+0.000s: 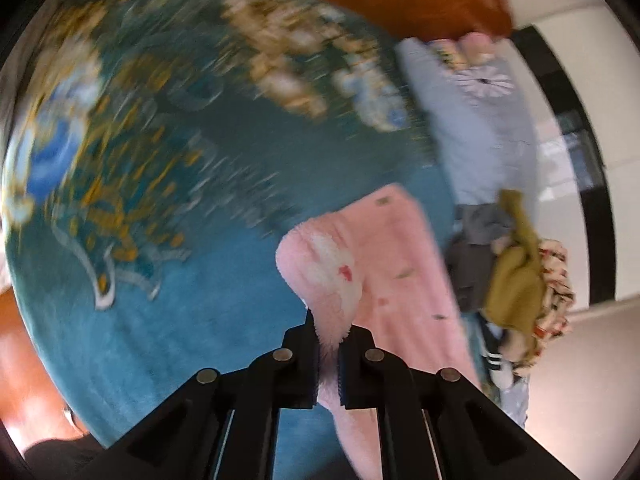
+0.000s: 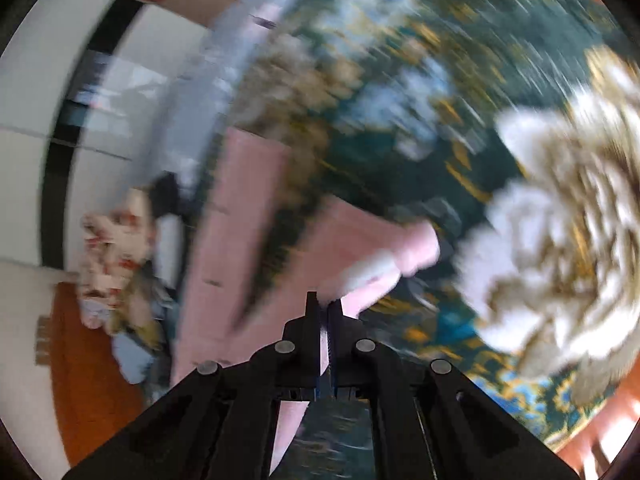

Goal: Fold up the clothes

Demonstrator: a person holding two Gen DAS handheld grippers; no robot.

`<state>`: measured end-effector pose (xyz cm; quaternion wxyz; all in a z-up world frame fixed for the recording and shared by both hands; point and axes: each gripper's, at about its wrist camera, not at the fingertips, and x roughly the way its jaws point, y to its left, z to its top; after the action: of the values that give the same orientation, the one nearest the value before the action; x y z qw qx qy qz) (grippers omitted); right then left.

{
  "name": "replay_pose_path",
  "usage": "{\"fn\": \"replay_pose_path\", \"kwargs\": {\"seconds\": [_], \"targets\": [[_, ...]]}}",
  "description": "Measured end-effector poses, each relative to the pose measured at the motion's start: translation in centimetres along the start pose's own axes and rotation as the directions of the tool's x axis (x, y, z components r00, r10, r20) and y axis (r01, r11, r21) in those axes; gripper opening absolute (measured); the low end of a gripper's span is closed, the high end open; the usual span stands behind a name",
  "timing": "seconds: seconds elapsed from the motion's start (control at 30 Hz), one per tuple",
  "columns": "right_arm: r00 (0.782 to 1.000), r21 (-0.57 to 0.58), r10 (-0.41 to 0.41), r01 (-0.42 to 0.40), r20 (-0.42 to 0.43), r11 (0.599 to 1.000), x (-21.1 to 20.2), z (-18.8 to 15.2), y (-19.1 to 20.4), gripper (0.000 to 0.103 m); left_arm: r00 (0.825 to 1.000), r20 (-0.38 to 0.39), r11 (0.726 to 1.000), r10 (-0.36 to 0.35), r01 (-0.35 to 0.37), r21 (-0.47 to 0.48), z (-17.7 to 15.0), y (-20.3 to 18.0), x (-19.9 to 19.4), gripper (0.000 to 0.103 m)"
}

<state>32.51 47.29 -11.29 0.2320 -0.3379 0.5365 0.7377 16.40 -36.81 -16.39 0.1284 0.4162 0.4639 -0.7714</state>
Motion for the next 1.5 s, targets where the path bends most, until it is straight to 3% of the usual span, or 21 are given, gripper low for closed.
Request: {"fn": "replay_pose_path", "kwargs": {"seconds": [0.07,0.17,0.33,0.4,0.57,0.87,1.07,1.23,1.33,1.37,1.4,1.43,1.47,1.5], "targets": [[0.998,-0.04,0.051,-0.05,0.034,0.998,-1.8,0.9,1.9,0.002,0.999,0.012,0.999,-0.044,0.043,0.034,0.0,-1.8,-1.8,0.007],[0.994,-0.076,0.085,-0.081,0.062,0.994,-4.1,1.4,3.3,0.002,0.999,-0.001,0.998,-0.032,0.032,0.052,0.1,-2.0,-3.4,0.007],[0.994,-0.001,0.094,-0.094,0.056,0.996,-6.4,2.0,1.5,0.002,0.993,-0.102,0.994,-0.057,0.048,-0.094,0.0,0.1,-3.6,0.007],[0.995,-0.005,0.085,-0.085,0.052,0.996,-5.8,3.3,2.3,0.002,0.988,-0.131,0.99,-0.077,0.06,-0.125,0.6,-1.3,-2.9,0.007],[0.998,-0.019,0.064,-0.064,0.015,0.998,-0.7,7.7,7.8,0.002,0.986,-0.134,0.983,-0.102,0.079,-0.165,2.9,-6.1,-0.2,0.007],[0.998,-0.001,-0.055,0.055,-0.037,0.999,10.9,15.2,15.5,0.002,0.982,-0.163,0.959,-0.096,0.048,-0.28,7.2,-9.8,7.7,0.007],[0.985,-0.018,-0.161,0.16,-0.054,0.987,16.6,16.6,17.7,0.002,0.985,-0.162,0.953,-0.067,0.015,-0.303,8.0,-10.3,12.1,0.007],[0.98,0.032,-0.184,0.186,-0.07,0.982,19.4,16.4,16.8,0.004,0.985,-0.17,0.954,-0.033,-0.02,-0.299,7.7,-10.0,14.7,0.01],[0.983,0.015,-0.17,0.172,-0.066,0.985,20.1,16.0,16.7,0.006,0.984,-0.162,0.959,-0.07,0.022,-0.282,7.4,-10.3,15.5,0.025],[0.985,0.001,-0.159,0.16,-0.06,0.987,20.2,15.9,16.8,0.007,0.983,-0.157,0.96,-0.095,0.048,-0.275,7.4,-10.5,15.7,0.037],[0.987,-0.019,-0.153,0.152,-0.055,0.988,20.2,15.9,17.0,0.013,0.982,-0.151,0.962,-0.112,0.069,-0.265,7.4,-10.7,15.5,0.053],[0.988,-0.041,-0.146,0.144,-0.045,0.989,20.0,15.8,17.3,0.023,0.981,-0.145,0.963,-0.13,0.09,-0.255,7.4,-10.9,15.3,0.057],[0.991,-0.062,-0.13,0.128,-0.034,0.99,19.5,15.7,17.5,0.047,0.981,-0.143,0.971,-0.128,0.095,-0.218,7.3,-11.1,14.8,0.059],[0.993,-0.083,-0.114,0.112,-0.023,0.99,19.1,15.6,17.7,0.056,0.982,-0.141,0.978,-0.127,0.1,-0.181,7.3,-11.4,14.3,0.059]]}}
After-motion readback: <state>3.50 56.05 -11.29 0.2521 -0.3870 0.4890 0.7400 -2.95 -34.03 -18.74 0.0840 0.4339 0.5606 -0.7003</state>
